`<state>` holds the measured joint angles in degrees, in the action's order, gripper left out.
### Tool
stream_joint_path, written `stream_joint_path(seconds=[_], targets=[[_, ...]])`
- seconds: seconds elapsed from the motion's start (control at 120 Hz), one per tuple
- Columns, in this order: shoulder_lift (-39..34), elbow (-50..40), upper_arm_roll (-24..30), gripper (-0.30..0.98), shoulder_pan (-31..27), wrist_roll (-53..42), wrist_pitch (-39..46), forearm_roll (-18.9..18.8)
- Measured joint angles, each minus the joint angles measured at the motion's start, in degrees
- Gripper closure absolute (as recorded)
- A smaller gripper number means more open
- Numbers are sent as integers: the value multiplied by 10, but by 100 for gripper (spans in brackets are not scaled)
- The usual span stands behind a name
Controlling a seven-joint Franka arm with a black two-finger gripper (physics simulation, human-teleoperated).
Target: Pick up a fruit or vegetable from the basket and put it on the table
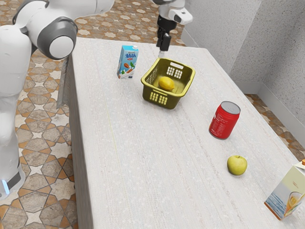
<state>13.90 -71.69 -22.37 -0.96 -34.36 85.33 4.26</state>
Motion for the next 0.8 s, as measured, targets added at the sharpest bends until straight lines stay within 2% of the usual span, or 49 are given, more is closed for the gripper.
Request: stream_joint_path(seconds=[0.258, 0.392, 0.467, 0.508, 0.55, 0.675, 0.8], targets=[[0, 1, -1, 0, -1, -157, -6, 3], [5, 29, 3, 0, -35, -215, -3, 35], [0, 76, 6, 0, -34, -241, -4, 41], [-43, 150, 8, 0, -24, -254, -12, 36], [-82, 181, 10, 0, -8, -266, -20, 33], [-107, 148, 8, 0, 27, -308, -20, 49], [-67, 114, 11, 0, 25, -343, 15, 36]])
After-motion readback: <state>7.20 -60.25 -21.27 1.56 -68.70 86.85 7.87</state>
